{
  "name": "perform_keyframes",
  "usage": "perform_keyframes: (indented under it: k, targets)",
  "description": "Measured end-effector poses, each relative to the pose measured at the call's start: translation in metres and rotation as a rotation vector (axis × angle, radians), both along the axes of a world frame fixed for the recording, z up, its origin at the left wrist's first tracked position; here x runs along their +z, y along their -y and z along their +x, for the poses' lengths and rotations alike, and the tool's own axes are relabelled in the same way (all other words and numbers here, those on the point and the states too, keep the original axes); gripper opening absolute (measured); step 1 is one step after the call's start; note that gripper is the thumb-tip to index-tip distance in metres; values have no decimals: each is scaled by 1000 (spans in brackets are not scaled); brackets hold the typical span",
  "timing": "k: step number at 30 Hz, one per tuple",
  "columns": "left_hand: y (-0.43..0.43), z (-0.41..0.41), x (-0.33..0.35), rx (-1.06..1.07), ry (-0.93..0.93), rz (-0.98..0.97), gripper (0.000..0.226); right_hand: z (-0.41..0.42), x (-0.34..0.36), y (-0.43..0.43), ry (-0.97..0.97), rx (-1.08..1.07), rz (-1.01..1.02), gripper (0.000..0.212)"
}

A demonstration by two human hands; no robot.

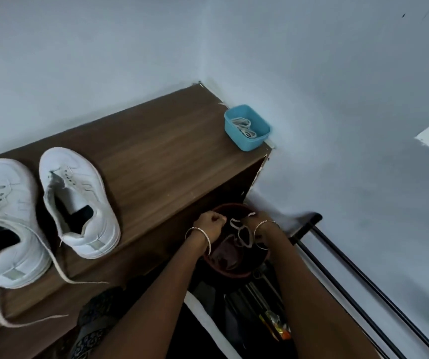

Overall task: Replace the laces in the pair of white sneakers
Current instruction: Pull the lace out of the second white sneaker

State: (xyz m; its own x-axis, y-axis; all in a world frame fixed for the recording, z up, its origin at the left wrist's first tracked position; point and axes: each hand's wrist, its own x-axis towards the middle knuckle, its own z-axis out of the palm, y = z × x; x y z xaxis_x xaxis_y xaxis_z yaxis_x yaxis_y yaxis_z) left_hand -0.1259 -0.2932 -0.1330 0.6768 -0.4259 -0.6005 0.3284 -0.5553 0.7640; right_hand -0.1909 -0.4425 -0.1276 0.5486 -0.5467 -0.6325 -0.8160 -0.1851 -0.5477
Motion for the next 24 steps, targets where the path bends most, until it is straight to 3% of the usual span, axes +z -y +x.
perform_keyframes:
  k: [8,13,18,20,22,24]
  targets:
    - [-17,3,-1,24,-19,-28,11,11,12,-4,62,-122,-139,34]
    - [-39,14,47,102,71,-178,15,27,41,-40,380,-204,-33,15]
    - [-93,33,101,230,275,-309,18,48,79,-106,628,-53,24,18]
    - [-121,39,117,356,360,-348,20,60,90,-138,673,40,-41,13]
    - [-149,44,125,503,465,-325,19,70,99,-171,732,148,-73,10]
    - [-178,45,126,644,629,-183,16,78,108,-202,754,222,-65,8]
